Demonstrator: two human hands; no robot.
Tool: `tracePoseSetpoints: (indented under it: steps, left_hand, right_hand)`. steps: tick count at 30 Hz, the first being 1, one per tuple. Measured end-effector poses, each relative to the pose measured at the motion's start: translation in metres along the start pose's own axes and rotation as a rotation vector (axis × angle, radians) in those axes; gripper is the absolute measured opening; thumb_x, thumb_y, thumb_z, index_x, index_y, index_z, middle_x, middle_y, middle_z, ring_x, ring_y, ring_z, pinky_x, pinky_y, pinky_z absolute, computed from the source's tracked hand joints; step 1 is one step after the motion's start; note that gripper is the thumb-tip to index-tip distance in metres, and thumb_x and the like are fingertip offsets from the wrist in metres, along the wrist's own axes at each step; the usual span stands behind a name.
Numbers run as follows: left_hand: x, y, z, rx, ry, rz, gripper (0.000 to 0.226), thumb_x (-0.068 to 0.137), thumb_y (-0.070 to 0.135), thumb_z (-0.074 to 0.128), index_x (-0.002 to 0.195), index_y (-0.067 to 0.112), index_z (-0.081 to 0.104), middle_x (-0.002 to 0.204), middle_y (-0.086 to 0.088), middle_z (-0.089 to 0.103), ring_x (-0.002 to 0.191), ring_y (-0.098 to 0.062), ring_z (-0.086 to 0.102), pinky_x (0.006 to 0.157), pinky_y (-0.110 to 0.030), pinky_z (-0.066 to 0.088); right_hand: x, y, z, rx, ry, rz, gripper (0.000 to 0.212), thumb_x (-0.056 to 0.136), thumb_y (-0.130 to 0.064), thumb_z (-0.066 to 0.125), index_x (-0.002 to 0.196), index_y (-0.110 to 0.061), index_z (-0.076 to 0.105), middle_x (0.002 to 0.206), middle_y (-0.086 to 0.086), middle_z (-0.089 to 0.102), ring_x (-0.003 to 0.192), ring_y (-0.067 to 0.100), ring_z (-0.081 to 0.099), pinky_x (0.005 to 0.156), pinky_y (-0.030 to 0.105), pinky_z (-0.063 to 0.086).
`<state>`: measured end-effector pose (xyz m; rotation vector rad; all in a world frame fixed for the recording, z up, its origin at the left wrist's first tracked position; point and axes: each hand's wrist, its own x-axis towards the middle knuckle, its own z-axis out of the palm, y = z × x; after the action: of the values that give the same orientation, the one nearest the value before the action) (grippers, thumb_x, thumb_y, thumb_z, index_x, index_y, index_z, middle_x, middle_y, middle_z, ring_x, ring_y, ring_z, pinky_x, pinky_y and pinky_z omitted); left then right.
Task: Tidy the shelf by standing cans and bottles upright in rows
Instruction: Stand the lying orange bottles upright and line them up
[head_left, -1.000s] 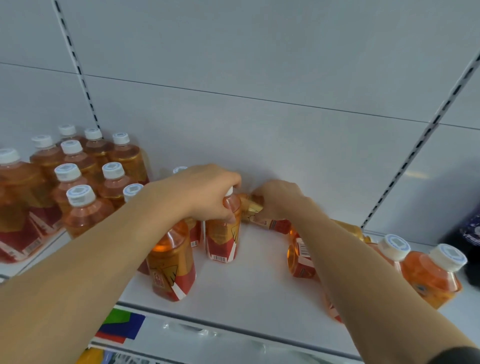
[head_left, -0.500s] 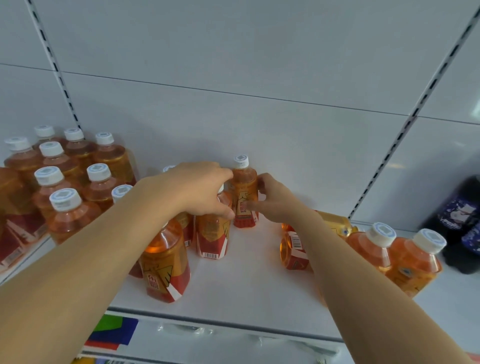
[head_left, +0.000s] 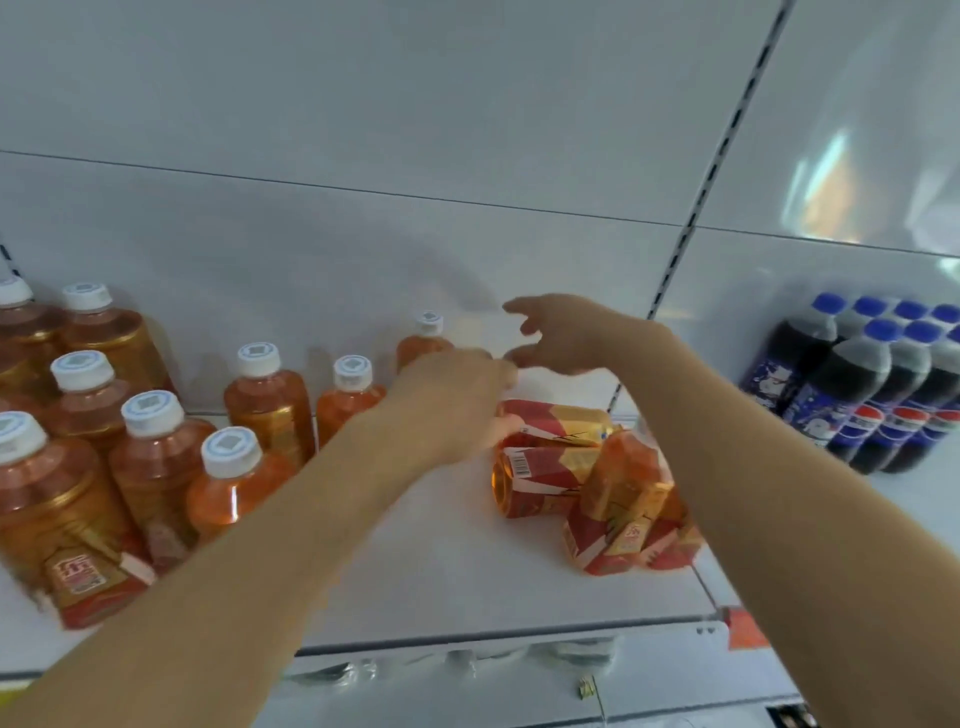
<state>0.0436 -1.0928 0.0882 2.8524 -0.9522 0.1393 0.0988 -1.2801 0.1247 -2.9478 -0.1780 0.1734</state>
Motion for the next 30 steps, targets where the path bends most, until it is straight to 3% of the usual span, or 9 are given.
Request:
tracePoseSetpoints:
  steps: [5,8,10,13,18,24,27,30]
  left_hand:
    - [0.016,0.028,0.059,-0.208,-0.150,0.071,0.063,0.090,0.059,0.070,0.145,0.032,0.055,0.138,0.005,0.061,0.123,-0.023,0.061,0.099,-0.044,0.053]
    - [0.024,0.033,0.084,-0.179,-0.228,0.059,0.057,0.076,0.077,0.064,0.119,0.040,0.061,0.118,0.011,0.066,0.109,-0.021,0.065,0.090,-0.046,0.057]
    - [0.031,0.032,0.094,-0.154,-0.238,0.042,0.062,0.073,0.082,0.056,0.119,0.040,0.059,0.123,0.012,0.066,0.113,-0.020,0.064,0.090,-0.046,0.057]
    - [0.029,0.027,0.095,-0.157,-0.236,0.043,0.057,0.085,0.071,0.062,0.134,0.042,0.054,0.134,0.016,0.062,0.122,-0.016,0.060,0.093,-0.043,0.056]
    - [0.015,-0.001,0.090,-0.110,-0.309,-0.073,0.060,0.088,0.053,0.069,0.143,0.036,0.048,0.126,0.008,0.060,0.116,-0.019,0.059,0.095,-0.042,0.054]
    - [0.024,0.028,0.102,0.037,-0.280,-0.082,0.085,0.085,0.074,0.063,0.153,0.030,0.037,0.138,0.005,0.053,0.126,-0.025,0.053,0.105,-0.048,0.045]
    - [0.027,0.025,0.103,-0.052,-0.240,-0.118,0.075,0.085,0.071,0.067,0.146,0.035,0.043,0.131,0.010,0.054,0.121,-0.020,0.053,0.099,-0.044,0.046]
    - [0.019,0.011,0.100,-0.199,-0.177,-0.175,0.076,0.084,0.067,0.074,0.147,0.041,0.042,0.133,0.015,0.054,0.122,-0.012,0.052,0.103,-0.039,0.048]
  right_hand:
    - [-0.041,0.035,-0.036,0.031,0.081,0.020,0.084,0.095,-0.056,0.074,0.165,-0.034,0.034,0.153,-0.003,0.059,0.140,0.022,0.054,0.118,0.037,0.040]
    - [-0.050,0.057,-0.040,0.011,0.076,0.013,0.083,0.094,-0.061,0.071,0.164,-0.037,0.035,0.150,-0.007,0.060,0.137,0.021,0.056,0.114,0.035,0.040]
    - [-0.049,0.072,-0.040,0.014,0.072,0.000,0.082,0.093,-0.063,0.071,0.163,-0.038,0.037,0.149,-0.008,0.061,0.135,0.020,0.058,0.113,0.034,0.039]
    - [-0.040,0.090,-0.038,0.020,0.031,-0.035,0.080,0.092,-0.066,0.071,0.161,-0.039,0.041,0.146,-0.010,0.064,0.133,0.020,0.060,0.115,0.036,0.040]
    - [-0.014,0.109,-0.033,-0.053,-0.080,-0.105,0.076,0.092,-0.068,0.069,0.159,-0.040,0.045,0.140,-0.012,0.068,0.130,0.018,0.062,0.119,0.044,0.041]
    - [0.021,0.142,-0.006,-0.037,-0.225,-0.141,0.084,0.083,-0.073,0.075,0.156,-0.044,0.047,0.135,-0.015,0.069,0.125,0.015,0.066,0.115,0.044,0.047]
    - [0.032,0.164,0.009,0.038,-0.245,-0.157,0.092,0.071,-0.082,0.076,0.152,-0.049,0.050,0.131,-0.018,0.069,0.119,0.008,0.068,0.112,0.041,0.051]
    - [0.039,0.178,0.027,0.087,-0.280,-0.186,0.096,0.065,-0.086,0.078,0.150,-0.051,0.051,0.127,-0.021,0.069,0.115,0.003,0.068,0.111,0.038,0.051]
